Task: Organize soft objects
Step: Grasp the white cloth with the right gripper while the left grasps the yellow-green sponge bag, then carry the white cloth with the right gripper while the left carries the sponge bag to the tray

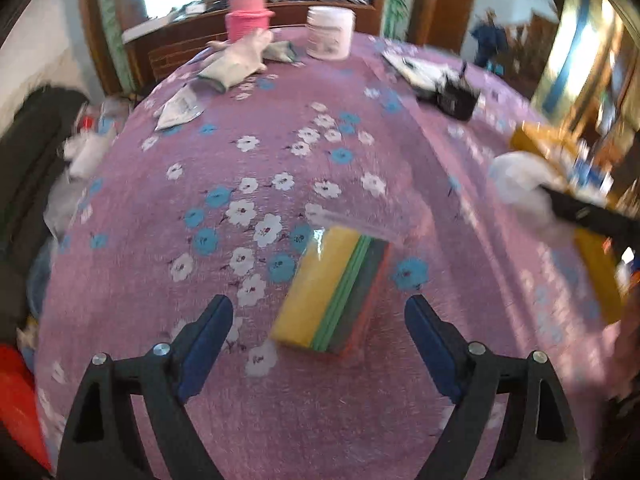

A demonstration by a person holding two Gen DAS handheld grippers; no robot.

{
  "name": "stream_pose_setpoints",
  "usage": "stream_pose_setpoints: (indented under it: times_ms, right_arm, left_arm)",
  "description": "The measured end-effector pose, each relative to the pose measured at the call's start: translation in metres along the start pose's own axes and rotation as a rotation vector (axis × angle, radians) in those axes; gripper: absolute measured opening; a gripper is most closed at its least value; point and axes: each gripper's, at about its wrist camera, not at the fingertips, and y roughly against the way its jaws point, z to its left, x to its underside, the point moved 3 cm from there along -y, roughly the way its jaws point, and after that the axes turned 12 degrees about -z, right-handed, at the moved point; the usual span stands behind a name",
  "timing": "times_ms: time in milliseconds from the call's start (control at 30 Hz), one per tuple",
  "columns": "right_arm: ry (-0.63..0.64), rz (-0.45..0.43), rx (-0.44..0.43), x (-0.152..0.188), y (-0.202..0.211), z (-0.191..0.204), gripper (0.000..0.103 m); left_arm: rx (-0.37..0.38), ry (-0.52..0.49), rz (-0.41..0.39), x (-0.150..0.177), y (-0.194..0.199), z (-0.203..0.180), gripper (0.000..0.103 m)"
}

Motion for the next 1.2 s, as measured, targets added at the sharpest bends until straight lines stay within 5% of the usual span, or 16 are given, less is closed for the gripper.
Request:
stream_pose_setpoints:
  times_ms: [200,233,300,500,800,1200]
  right_arm:
    - [-0.122,0.039,-0.06,0.011,-0.005,-0.031,0.01]
    - [-0.112,0.04,-0.061,0.01,-0.005,-0.028,0.01]
    - [-0.063,0.029,-0.04,0.01,-0.002,-0.022,0.01]
    - [-0.001,0.025,-0.016,0.013,0.001,-0.014,0.01]
    - [0.06,0.049,0.074,0.018,-0.006,-0.02,0.01]
    - [0.07,0.063,0.089,0.02,-0.01,-0.022,0.01]
  left_arm:
    - [-0.008,-0.005,0.022,-0.002,-0.016,0.005,0.085]
    - [-0.004,0.005,0.032,-0.001,-0.019,0.006,0.08]
    - [0.007,0.012,0.051,0.001,-0.023,0.002,0.043]
    - [0.049,0.023,0.028,0.009,-0.012,-0.025,0.037]
    - [-0.017,0.001,-0.024,0.009,-0.022,-0.044,0.046]
    - [-0.023,0.016,-0.096,0.009,-0.021,-0.052,0.037]
